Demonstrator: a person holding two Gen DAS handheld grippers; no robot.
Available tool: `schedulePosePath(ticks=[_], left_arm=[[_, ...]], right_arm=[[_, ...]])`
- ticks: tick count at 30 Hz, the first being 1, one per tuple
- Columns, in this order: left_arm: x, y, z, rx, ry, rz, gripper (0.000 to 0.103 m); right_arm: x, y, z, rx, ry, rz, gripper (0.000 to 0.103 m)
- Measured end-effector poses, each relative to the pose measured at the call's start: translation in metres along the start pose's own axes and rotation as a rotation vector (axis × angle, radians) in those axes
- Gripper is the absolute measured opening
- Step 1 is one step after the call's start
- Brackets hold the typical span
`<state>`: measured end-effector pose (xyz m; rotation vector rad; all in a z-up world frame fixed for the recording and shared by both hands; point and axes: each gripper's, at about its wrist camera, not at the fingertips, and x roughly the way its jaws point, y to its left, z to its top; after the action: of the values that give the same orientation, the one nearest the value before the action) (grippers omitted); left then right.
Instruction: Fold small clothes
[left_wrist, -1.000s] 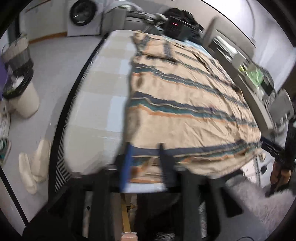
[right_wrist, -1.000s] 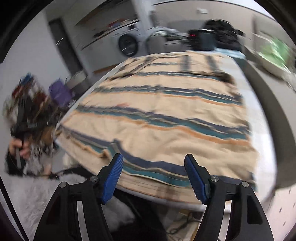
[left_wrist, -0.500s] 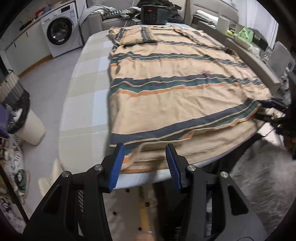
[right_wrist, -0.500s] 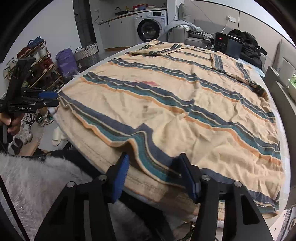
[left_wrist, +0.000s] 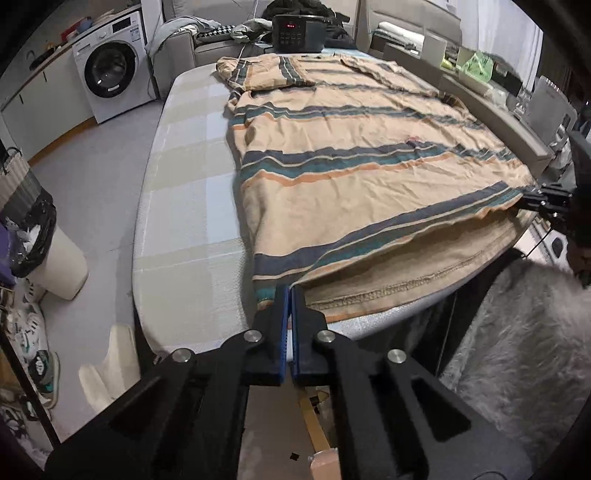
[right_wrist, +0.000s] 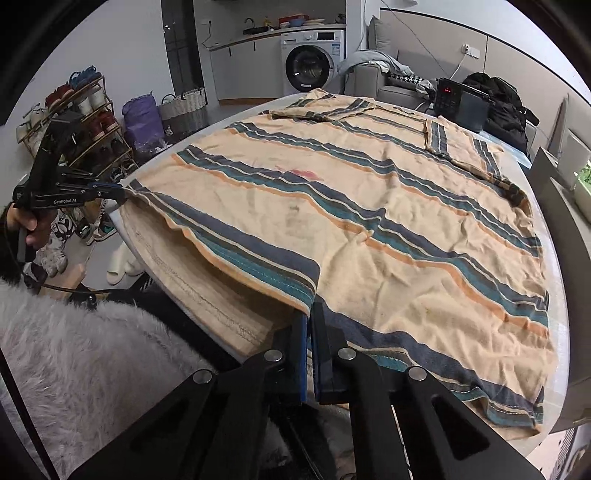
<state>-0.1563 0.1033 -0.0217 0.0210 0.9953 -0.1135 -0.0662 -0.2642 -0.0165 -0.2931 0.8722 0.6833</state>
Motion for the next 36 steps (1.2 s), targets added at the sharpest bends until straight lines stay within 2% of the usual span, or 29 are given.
schedulePosePath(ticks=[5,11,15,18,28,31,34,36], left_arm=[[-0.003,0.014,-0.003,-0.052,-0.001,-0.010,0.000],[0.001,0.021,-0.008,-0.070,0.021,0.018,0.000],[-0.006,0.029,-0.005,-0.119,0.000,0.014,0.000],[-0.008,0.036,-0.001,-0.173,-0.001,0.030,0.001],[0.012,0.052,-0.005,-0.421,0.042,-0.269,0.012],[0.019,0.057,-0.007,-0.481,0.066,-0.305,0.017],[0.022,0.062,-0.010,-0.521,0.085,-0.303,0.032],[0.023,0.066,-0.012,-0.550,0.078,-0.317,0.037]], right_arm=[[0.004,0.009,-0.001,-0.038,0.027,0.016,0.003],[0.008,0.006,-0.004,-0.038,0.062,0.022,0.004],[0.004,-0.005,-0.001,0.018,0.048,0.057,0.014],[0.000,-0.011,0.002,0.057,0.030,0.027,0.021],[-0.010,-0.030,0.006,0.146,-0.009,-0.001,0.027],[-0.013,-0.033,0.006,0.154,-0.016,-0.013,0.028],[-0.015,-0.035,0.006,0.162,-0.021,-0.023,0.028],[-0.016,-0.037,0.006,0.166,-0.025,-0.028,0.028]])
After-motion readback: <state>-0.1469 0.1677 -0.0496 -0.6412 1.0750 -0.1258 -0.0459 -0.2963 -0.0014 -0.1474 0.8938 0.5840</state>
